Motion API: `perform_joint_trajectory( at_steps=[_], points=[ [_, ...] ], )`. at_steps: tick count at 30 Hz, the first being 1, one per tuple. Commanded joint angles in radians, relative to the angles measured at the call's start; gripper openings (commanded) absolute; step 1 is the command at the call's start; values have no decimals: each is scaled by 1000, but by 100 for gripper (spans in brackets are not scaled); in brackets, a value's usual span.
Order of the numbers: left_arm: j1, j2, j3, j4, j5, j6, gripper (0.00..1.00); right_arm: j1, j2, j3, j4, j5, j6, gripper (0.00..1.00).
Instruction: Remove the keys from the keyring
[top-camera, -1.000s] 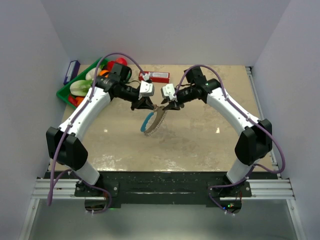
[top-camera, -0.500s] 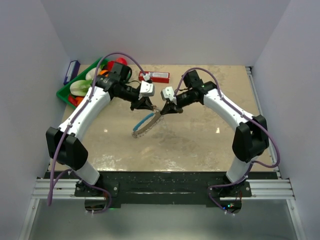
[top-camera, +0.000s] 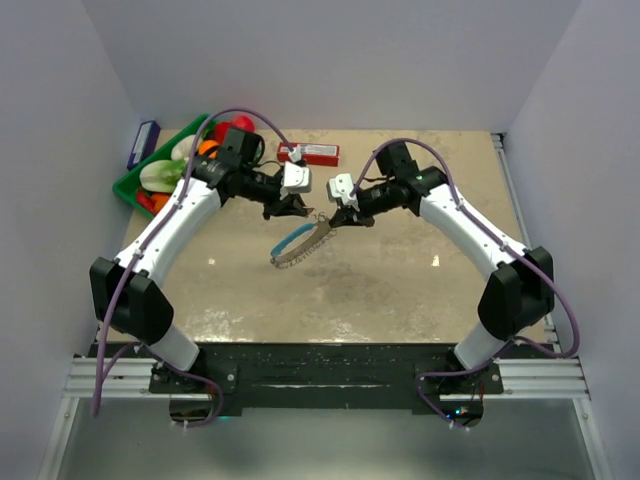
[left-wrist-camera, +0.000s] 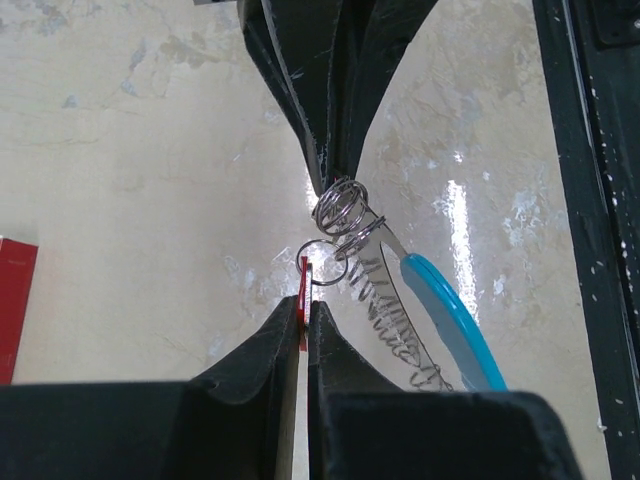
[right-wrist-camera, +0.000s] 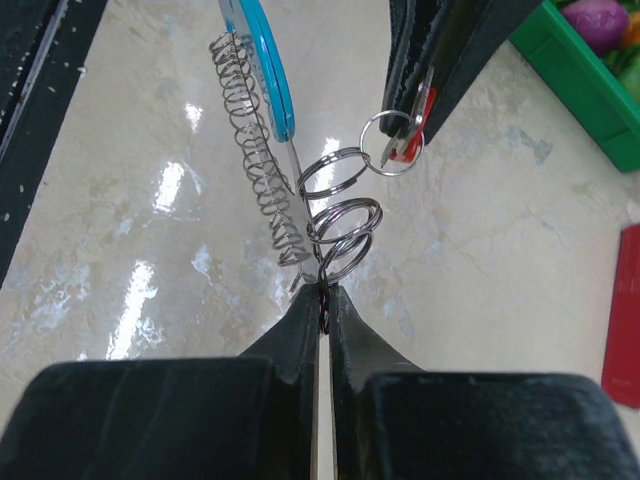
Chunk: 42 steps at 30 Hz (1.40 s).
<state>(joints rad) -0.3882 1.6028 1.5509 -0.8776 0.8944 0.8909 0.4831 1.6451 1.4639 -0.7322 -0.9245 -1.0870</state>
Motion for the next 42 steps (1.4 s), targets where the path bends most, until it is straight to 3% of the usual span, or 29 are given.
perform_joint_trajectory(
  at_steps=[1, 6, 13, 24, 38, 42],
  points=[
    [8, -73, -26, 199, -48, -90, 0, 3, -39, 12, -6, 107, 110, 0],
    [-4, -104, -49, 295, -57, -176, 0, 29, -45, -22, 46, 259, 171, 0],
    [-35, -95, -25, 256, -95, -165, 0, 46, -76, -53, 188, 430, 317, 0],
    [-153, -92, 40, 253, -402, -228, 0, 107, -117, -85, 284, 765, 507, 0],
    [-219, -92, 84, 285, -570, -300, 1, 132, -165, -128, 347, 937, 591, 0],
    [-228, -86, 107, 267, -552, -337, 1, 135, -174, -148, 399, 1007, 618, 0]
  ],
)
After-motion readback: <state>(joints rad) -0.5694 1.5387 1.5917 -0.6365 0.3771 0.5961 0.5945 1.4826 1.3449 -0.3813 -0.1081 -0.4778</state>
